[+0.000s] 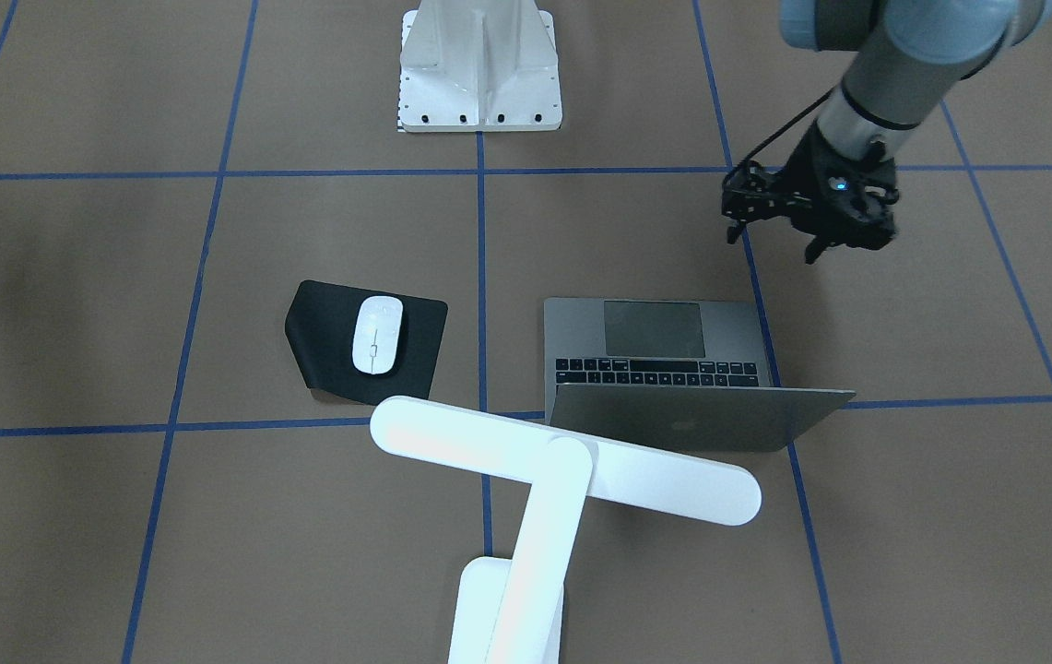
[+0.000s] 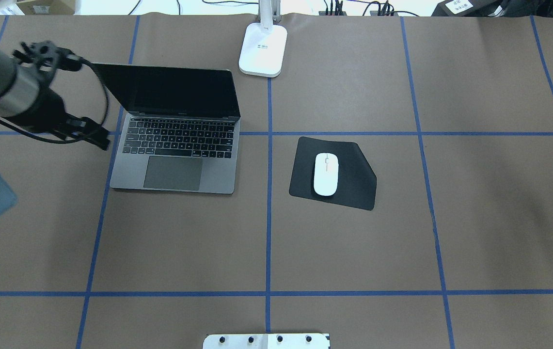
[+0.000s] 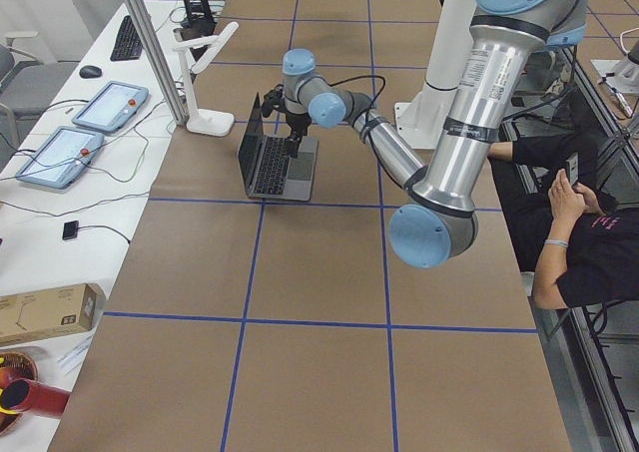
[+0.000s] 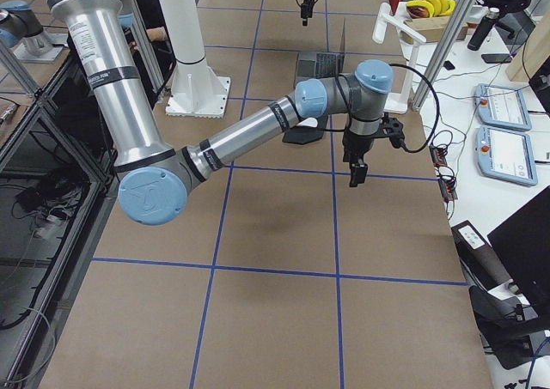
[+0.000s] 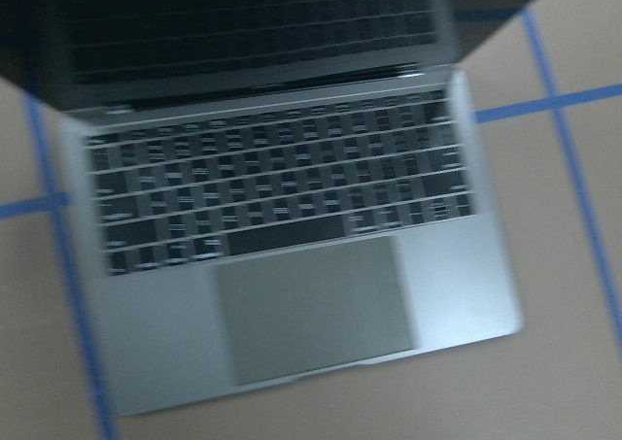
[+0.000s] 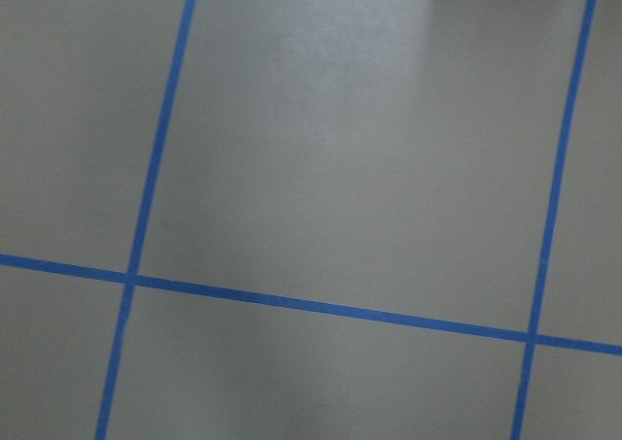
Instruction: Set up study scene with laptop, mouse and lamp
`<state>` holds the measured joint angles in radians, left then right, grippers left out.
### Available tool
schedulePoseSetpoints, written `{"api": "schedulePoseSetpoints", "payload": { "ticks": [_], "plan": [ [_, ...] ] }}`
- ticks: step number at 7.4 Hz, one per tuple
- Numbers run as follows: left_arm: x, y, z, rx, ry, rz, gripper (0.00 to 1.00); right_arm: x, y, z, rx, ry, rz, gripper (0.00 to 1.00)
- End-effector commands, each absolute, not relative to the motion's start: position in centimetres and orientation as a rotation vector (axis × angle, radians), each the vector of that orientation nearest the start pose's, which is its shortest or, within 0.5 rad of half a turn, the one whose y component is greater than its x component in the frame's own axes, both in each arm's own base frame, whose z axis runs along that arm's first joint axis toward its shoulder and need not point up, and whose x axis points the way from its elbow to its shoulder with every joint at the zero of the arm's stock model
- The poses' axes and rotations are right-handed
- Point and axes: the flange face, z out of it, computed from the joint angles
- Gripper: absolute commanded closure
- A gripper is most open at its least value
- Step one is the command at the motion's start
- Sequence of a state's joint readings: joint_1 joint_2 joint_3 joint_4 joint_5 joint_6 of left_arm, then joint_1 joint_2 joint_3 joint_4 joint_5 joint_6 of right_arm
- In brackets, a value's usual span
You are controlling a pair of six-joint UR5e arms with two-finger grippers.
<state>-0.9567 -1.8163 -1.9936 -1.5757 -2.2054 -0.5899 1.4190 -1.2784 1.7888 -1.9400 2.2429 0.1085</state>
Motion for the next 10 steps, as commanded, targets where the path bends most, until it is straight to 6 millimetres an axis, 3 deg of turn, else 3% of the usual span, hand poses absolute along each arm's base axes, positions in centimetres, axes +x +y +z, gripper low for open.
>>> {"api": "schedulePoseSetpoints", "payload": {
  "ticks": [1,3,4,5,7,8,10],
  "plan": [
    [13.3,-49.4,42.9,0.191,0.826,0.273,0.0,2.0,-54.2,49.9,-0.015,-0.711,-0.04,0.0],
    [4.4,-50.4,52.4,0.165,0.839,0.293,0.0,3.1,-51.9,53.0,0.056,-0.73,-0.044,0.0],
    [0.1,-50.5,56.4,0.169,0.845,0.287,0.0,3.1,-51.6,53.1,0.057,-0.733,-0.042,0.0],
    [-3.2,-50.2,58.7,0.168,0.836,0.257,0.0,3.2,-50.7,53.2,0.061,-0.73,-0.048,0.0],
    [-6.1,-48.4,60.8,0.155,0.831,0.195,0.0,3.4,-48.7,54.2,0.048,-0.722,-0.047,0.0],
    [-6.2,-46.0,62.6,0.122,0.832,0.179,0.0,3.3,-49.1,53.6,0.083,-0.727,-0.052,0.0],
    [-6.4,-45.1,63.3,0.084,0.824,0.157,0.0,3.4,-48.4,54.0,0.081,-0.726,-0.052,0.0]
  ]
}}
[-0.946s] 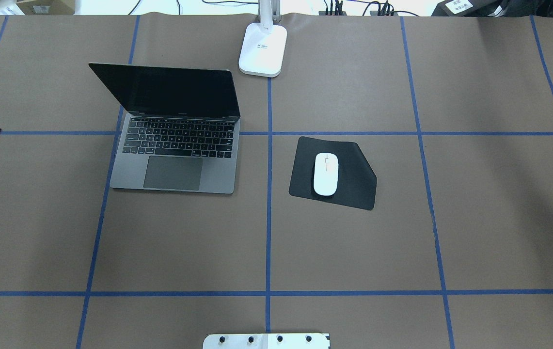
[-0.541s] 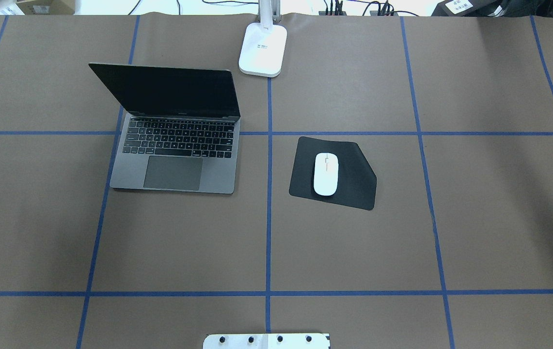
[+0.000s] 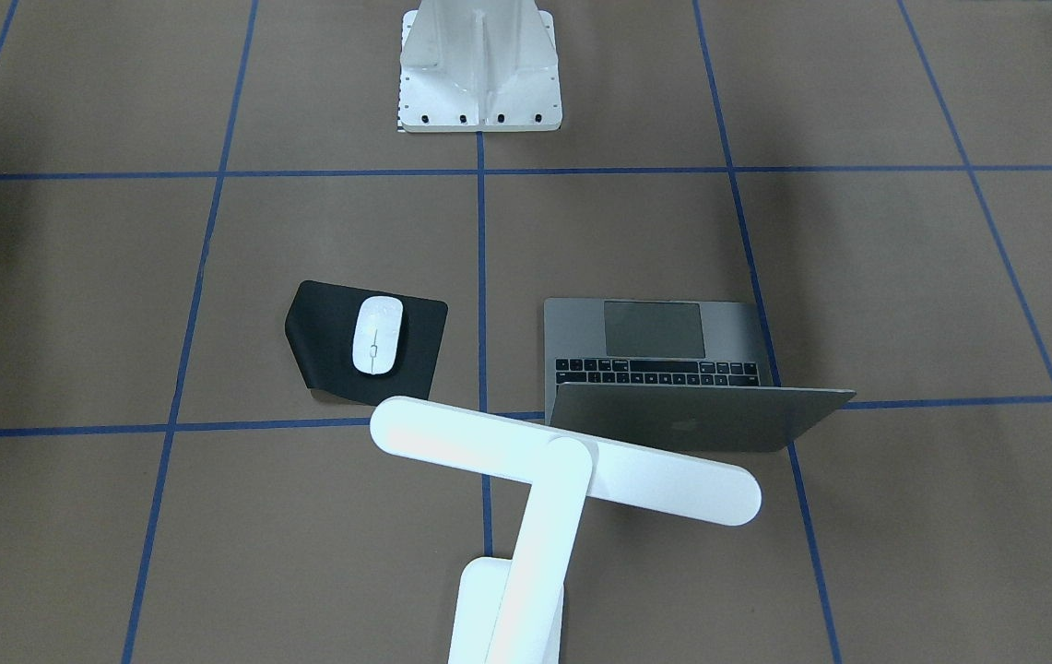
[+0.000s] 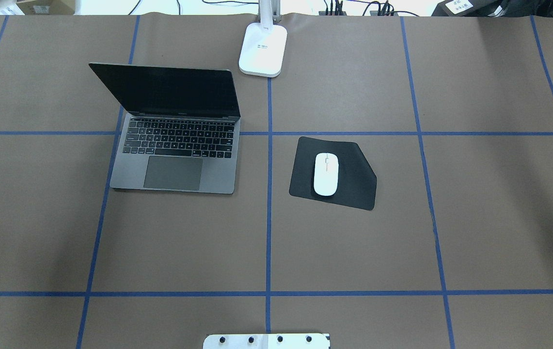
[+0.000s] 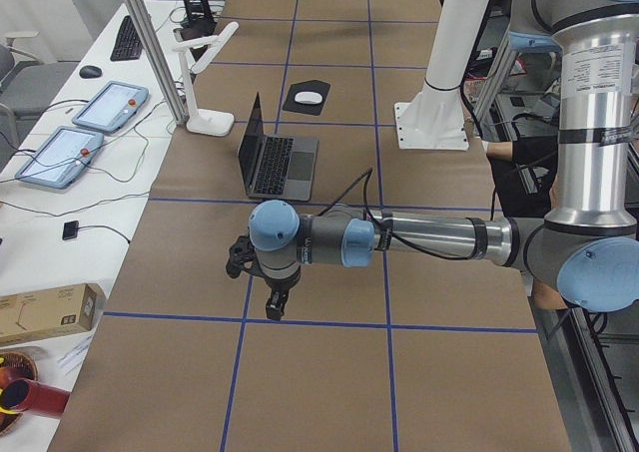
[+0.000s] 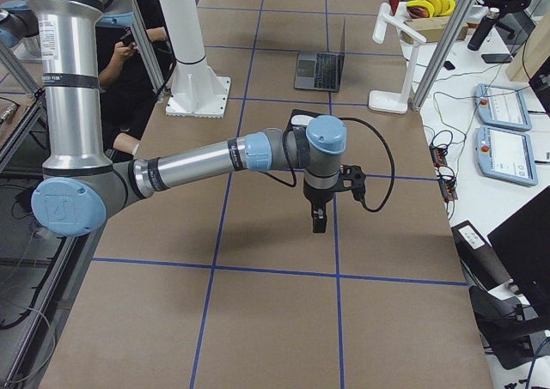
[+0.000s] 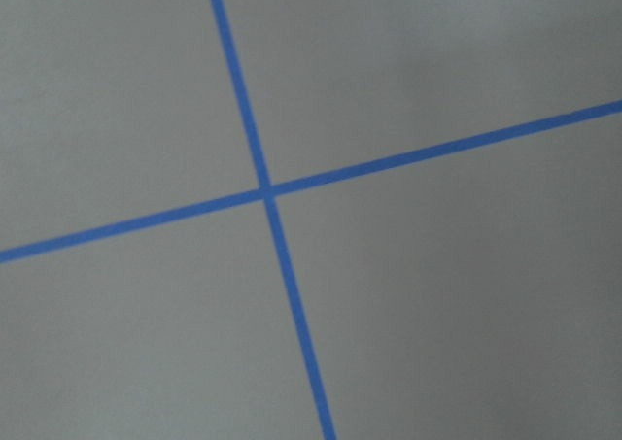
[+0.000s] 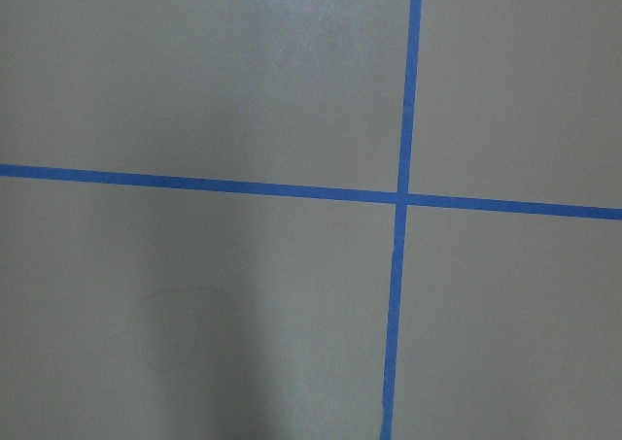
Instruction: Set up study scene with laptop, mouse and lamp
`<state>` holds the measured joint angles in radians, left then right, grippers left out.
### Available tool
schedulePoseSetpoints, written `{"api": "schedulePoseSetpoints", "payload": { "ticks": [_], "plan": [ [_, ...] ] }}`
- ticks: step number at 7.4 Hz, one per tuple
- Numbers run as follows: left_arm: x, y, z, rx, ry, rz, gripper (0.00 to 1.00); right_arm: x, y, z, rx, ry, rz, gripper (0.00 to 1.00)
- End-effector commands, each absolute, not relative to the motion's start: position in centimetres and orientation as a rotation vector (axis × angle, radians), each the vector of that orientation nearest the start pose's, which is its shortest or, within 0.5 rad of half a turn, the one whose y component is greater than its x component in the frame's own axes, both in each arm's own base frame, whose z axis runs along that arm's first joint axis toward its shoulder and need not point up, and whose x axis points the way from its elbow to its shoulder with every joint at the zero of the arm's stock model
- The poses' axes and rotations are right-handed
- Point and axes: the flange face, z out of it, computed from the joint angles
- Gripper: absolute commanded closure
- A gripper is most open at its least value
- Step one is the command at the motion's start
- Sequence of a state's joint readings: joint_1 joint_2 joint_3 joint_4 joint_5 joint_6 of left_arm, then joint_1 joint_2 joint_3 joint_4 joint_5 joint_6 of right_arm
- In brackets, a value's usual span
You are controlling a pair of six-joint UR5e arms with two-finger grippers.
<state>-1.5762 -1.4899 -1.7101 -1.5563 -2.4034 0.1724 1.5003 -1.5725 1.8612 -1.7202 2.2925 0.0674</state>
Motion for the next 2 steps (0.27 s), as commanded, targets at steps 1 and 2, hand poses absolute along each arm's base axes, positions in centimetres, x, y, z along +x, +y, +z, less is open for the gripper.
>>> {"api": "schedulePoseSetpoints", "payload": {
  "ticks": [1,2],
  "plan": [
    [-6.49,-44.91,63.61,0.065,0.824,0.147,0.0,3.34,-48.41,53.93,0.08,-0.729,-0.051,0.0],
    [-6.49,-44.07,64.32,0.053,0.825,0.143,0.0,3.3,-48.33,53.99,0.075,-0.735,-0.05,0.0]
  ]
}}
